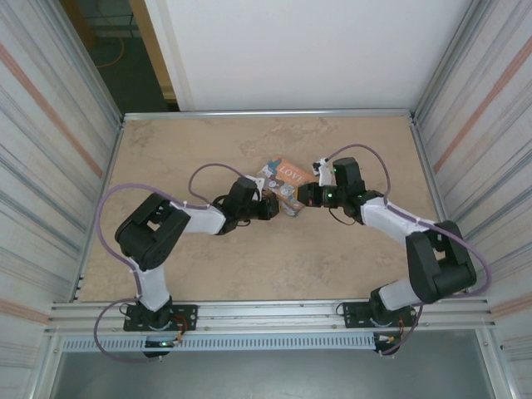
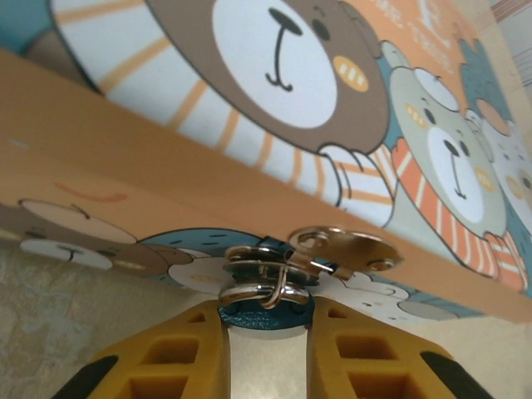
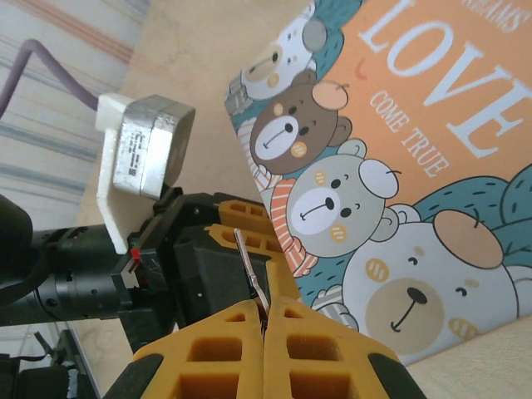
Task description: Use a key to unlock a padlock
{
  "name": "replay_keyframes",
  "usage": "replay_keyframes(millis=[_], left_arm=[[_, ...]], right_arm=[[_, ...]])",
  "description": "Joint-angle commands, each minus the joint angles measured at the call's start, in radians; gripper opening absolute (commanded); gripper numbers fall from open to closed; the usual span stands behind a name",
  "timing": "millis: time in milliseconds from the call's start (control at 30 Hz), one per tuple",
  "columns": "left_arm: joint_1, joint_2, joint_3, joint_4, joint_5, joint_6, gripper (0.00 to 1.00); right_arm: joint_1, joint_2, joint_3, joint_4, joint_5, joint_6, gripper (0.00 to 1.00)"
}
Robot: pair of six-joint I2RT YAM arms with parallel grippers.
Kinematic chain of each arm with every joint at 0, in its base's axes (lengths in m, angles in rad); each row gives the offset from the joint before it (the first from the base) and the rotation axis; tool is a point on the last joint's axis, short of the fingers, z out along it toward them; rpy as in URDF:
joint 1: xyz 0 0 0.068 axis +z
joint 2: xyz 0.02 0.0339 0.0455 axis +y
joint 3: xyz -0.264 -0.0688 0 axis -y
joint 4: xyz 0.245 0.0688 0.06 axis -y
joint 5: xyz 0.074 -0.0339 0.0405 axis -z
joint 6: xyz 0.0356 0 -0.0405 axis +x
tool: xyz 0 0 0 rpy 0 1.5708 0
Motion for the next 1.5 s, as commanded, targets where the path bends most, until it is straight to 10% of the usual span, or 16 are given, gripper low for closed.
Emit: replay_keyframes(millis=[0,600,1467], left_arm=[[-0.010,-0.077,0.000,-0.035,0.038,-0.034,0.17],[-0.018,-0.111,0.087,-0.185,0.194,-0.228,0.12],[-0.024,-0.147,0.072,-0.181,0.218,-0.360,0.12]], right_arm=[[0.000,-0.078,0.006,-0.065,0.034,-0.058,0.00],[0.062,-0.335,-0.197,-0.105,0.123,-0.135,0.00],[0.407,-0.436,-0.459,0.126,0.677,-0.208,0.00]])
